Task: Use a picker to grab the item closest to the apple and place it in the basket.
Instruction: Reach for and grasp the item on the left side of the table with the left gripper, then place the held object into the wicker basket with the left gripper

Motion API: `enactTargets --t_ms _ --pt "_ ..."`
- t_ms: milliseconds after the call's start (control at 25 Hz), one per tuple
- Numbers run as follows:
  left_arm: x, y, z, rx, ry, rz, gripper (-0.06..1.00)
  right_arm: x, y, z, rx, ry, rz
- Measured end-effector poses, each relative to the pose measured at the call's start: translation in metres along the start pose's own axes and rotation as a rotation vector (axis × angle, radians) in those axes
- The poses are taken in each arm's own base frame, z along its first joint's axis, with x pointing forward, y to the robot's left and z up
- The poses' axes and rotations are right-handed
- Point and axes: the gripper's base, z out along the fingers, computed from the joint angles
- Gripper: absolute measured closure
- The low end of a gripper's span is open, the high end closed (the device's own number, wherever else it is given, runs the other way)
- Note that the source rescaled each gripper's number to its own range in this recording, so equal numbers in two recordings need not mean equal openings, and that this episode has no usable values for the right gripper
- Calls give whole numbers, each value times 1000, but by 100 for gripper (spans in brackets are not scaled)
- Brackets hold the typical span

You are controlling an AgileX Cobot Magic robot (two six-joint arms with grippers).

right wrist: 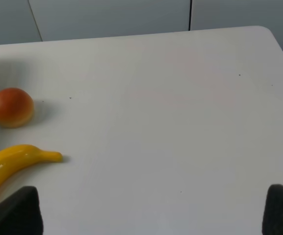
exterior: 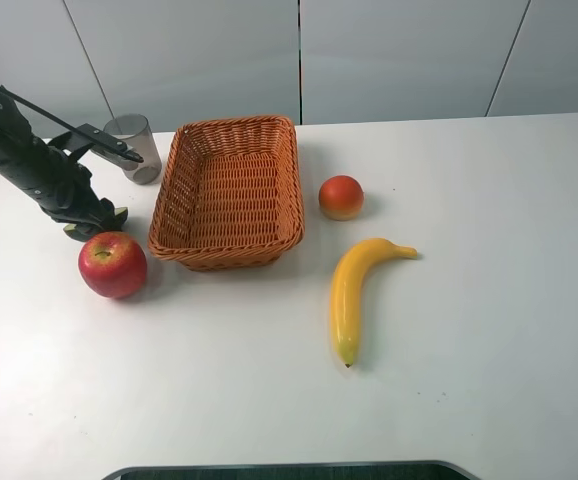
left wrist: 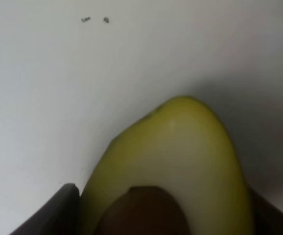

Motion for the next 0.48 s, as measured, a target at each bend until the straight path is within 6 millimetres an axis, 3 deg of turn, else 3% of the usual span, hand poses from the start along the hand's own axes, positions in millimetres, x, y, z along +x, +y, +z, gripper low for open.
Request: enactTargets --t_ms 480 --pt "0 0 0 0 0 0 93 0 0 0 0 0 0"
